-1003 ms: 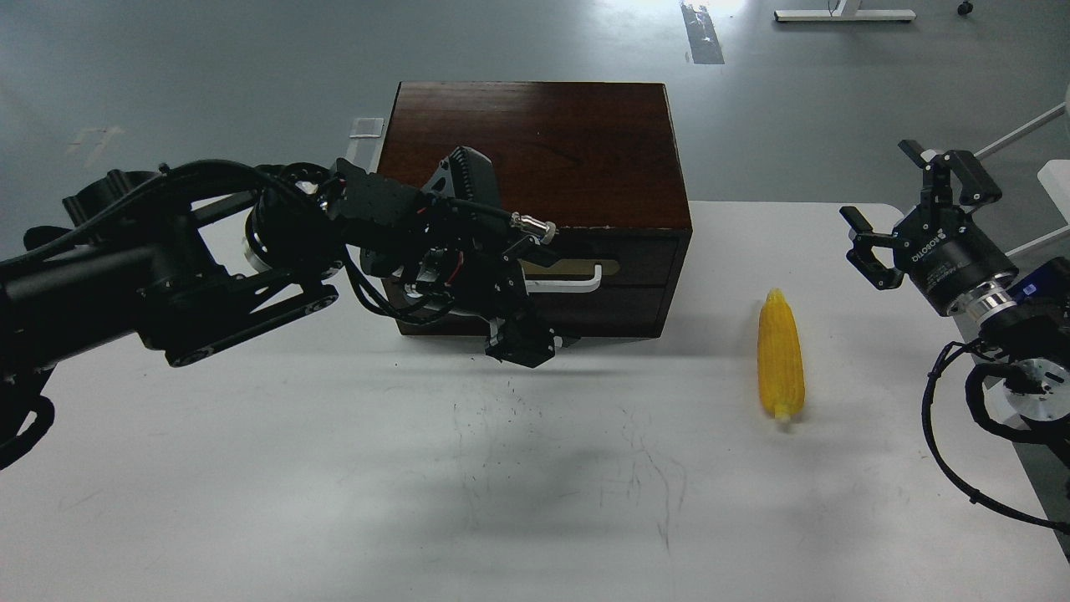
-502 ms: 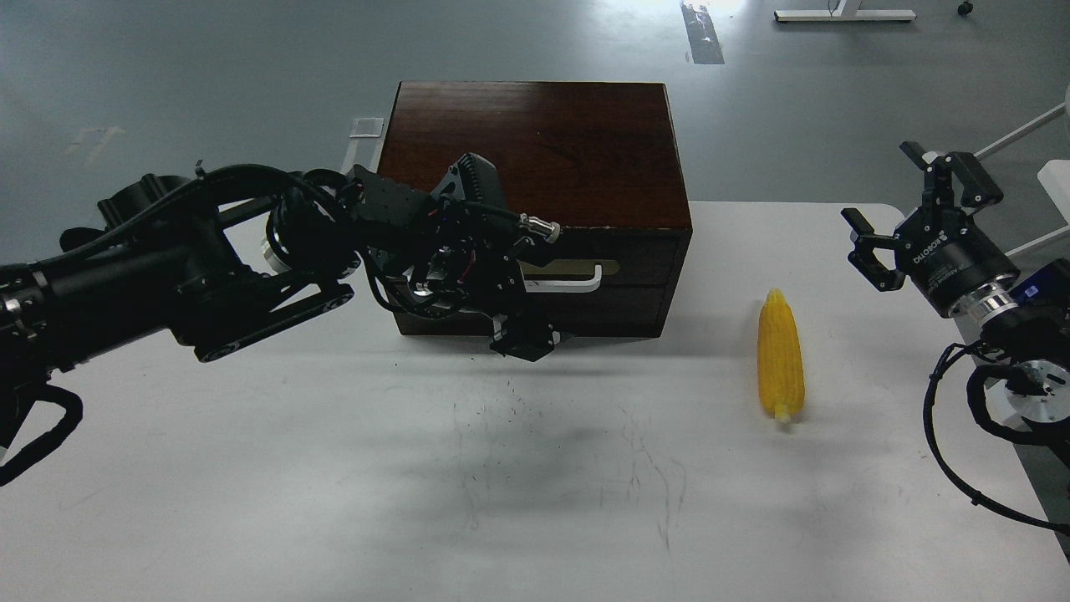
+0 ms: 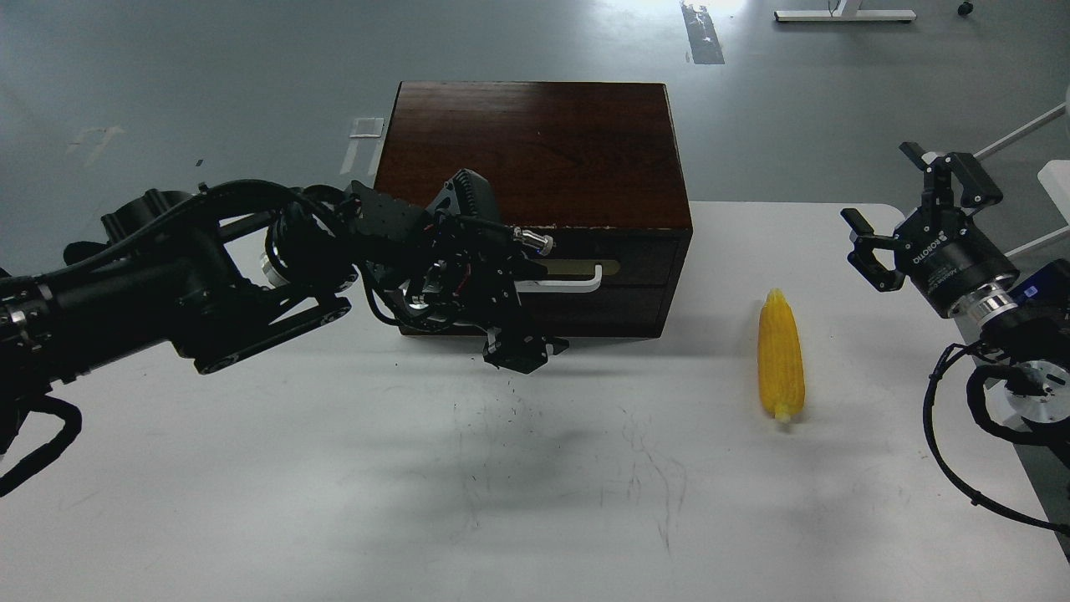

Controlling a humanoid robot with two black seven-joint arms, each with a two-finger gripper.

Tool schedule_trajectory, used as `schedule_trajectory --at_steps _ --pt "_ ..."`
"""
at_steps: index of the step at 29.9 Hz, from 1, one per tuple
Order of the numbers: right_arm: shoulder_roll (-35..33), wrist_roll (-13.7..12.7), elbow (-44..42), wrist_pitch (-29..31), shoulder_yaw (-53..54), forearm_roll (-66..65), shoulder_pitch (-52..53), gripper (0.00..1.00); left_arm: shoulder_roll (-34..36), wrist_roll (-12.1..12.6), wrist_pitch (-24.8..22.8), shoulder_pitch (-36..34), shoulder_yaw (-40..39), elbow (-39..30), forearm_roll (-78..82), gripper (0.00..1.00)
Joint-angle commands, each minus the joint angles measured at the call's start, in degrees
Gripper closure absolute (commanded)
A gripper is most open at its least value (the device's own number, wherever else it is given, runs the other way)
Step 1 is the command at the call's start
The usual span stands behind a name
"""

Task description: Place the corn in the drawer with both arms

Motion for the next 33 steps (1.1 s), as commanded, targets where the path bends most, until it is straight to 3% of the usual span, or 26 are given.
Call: schedule_trajectory --at_steps 1,15,33 --pt "0.0 0.0 0.0 0.0 0.0 0.0 0.0 0.0 -0.1 0.0 0.3 0.1 0.9 -0.1 0.0 0.01" --pt "-1.1 0.0 0.1 0.0 0.3 0.0 -0.2 0.0 1.0 0.0 -0.1 0.1 1.1 -8.1 0.0 0.01" --pt "-1.5 0.0 0.3 0.0 0.3 0.0 -0.3 0.0 10.8 0.0 -0.8 0.2 3.2 -20.0 0.0 0.01"
